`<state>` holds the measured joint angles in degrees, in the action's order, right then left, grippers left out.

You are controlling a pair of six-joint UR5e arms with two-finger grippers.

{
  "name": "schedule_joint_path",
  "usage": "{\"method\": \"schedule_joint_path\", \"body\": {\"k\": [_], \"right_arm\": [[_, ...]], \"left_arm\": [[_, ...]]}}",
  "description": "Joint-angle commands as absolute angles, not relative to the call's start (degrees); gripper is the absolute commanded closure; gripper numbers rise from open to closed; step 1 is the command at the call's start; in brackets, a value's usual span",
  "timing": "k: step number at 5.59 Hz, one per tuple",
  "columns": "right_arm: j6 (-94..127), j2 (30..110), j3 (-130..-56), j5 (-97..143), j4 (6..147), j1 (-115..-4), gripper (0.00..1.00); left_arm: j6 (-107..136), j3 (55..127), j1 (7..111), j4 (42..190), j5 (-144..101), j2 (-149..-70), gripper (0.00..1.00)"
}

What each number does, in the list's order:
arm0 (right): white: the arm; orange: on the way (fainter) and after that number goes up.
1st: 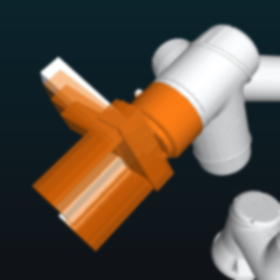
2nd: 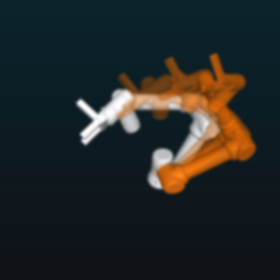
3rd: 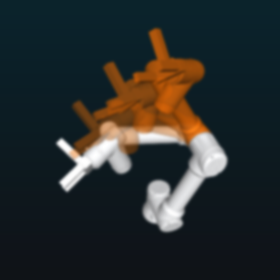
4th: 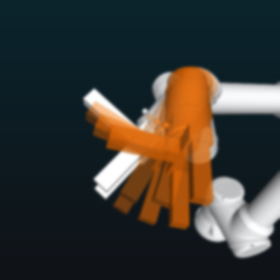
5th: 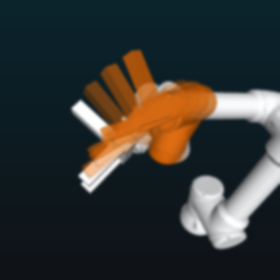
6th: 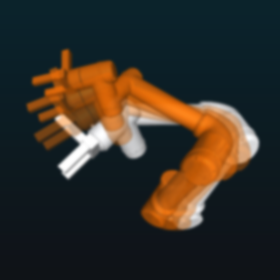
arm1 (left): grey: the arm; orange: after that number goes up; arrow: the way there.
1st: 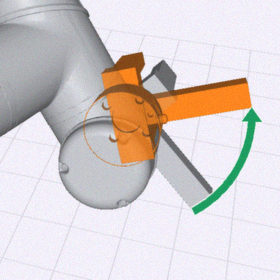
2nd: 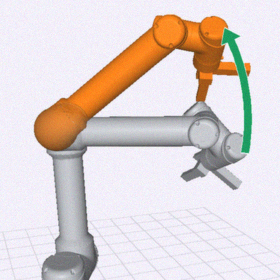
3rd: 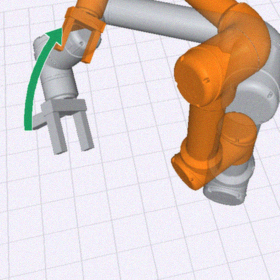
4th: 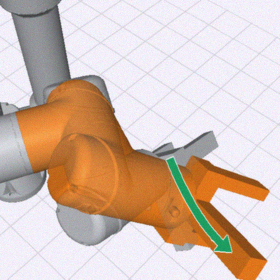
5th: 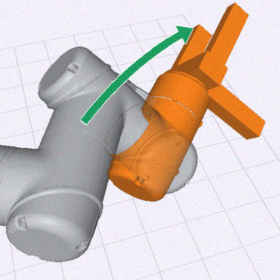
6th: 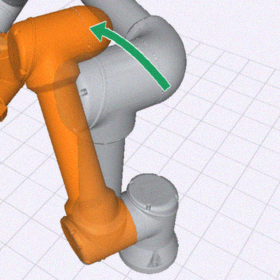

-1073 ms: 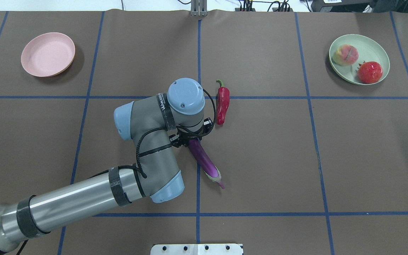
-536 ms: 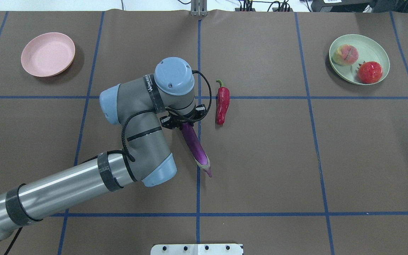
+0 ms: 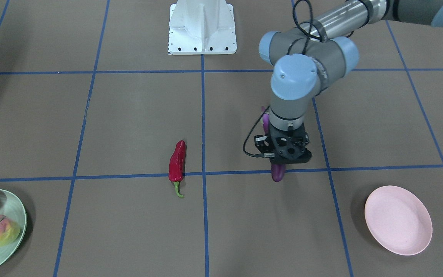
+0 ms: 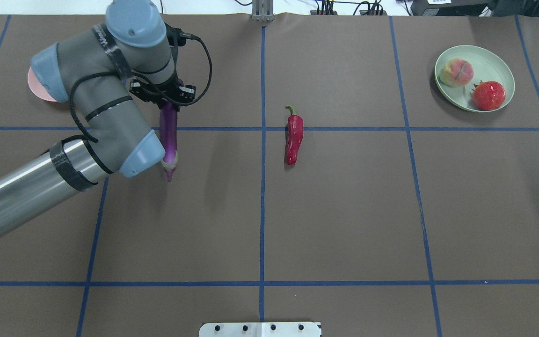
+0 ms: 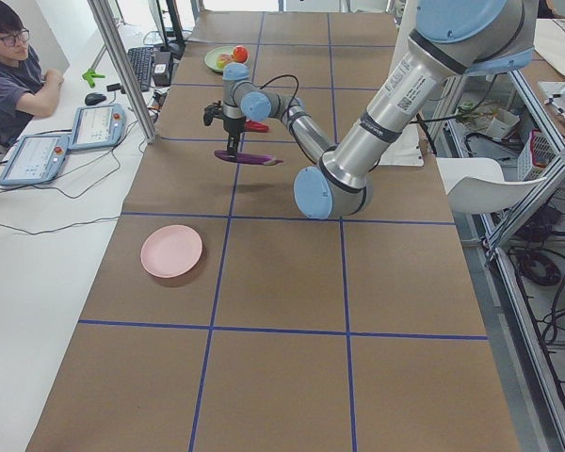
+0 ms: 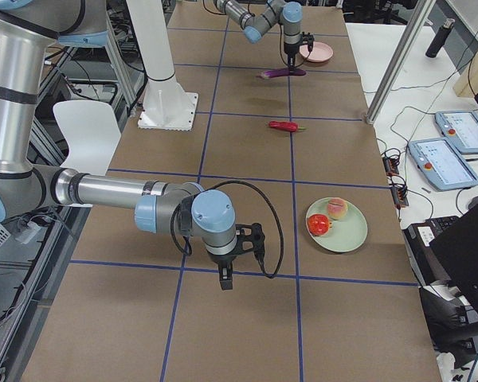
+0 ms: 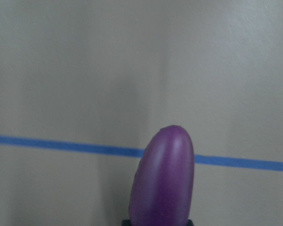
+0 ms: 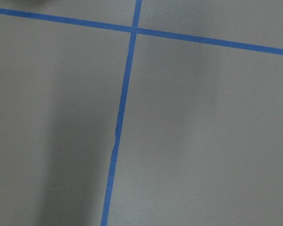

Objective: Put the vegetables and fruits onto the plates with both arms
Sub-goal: 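Carry the eggplant to the pink plate and release it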

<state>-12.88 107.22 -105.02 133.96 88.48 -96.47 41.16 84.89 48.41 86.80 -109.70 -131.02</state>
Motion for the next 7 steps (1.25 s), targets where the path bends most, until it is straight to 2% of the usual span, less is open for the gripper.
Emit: {"method": "schedule_joint_path", "body": {"k": [1,2,3,4,5,7], "right_arm": [[-13.2,107.2,-104.6,133.9,88.3,-96.5,0.00],[-13.3,107.2,-104.6,133.9,88.3,-96.4,0.00],[-13.1,107.2,-104.6,133.9,88.3,-96.4,0.00],[-12.9,107.2,-104.6,133.9,88.3,-96.4,0.00],[-12.8,107.1,-104.6,133.9,88.3,-96.4,0.00],[-12.7,107.1,-104.6,133.9,88.2,-96.4,0.00]], "left_arm": [[10.1,74.7,56.5,88.9,-109.7,-128.8,1.00],[-3.6,63.7,60.7,97.7,-109.7,-128.8,1.00],[-7.3,53.6,62.0,107.0,-109.6,-129.1,1.00],[-7.6,52.6,62.3,107.2,-109.3,-129.5,1.00],[-4.9,52.1,62.9,107.5,-109.4,-129.5,0.01],[13.5,52.8,62.9,107.1,-118.1,-132.8,0.00]]}}
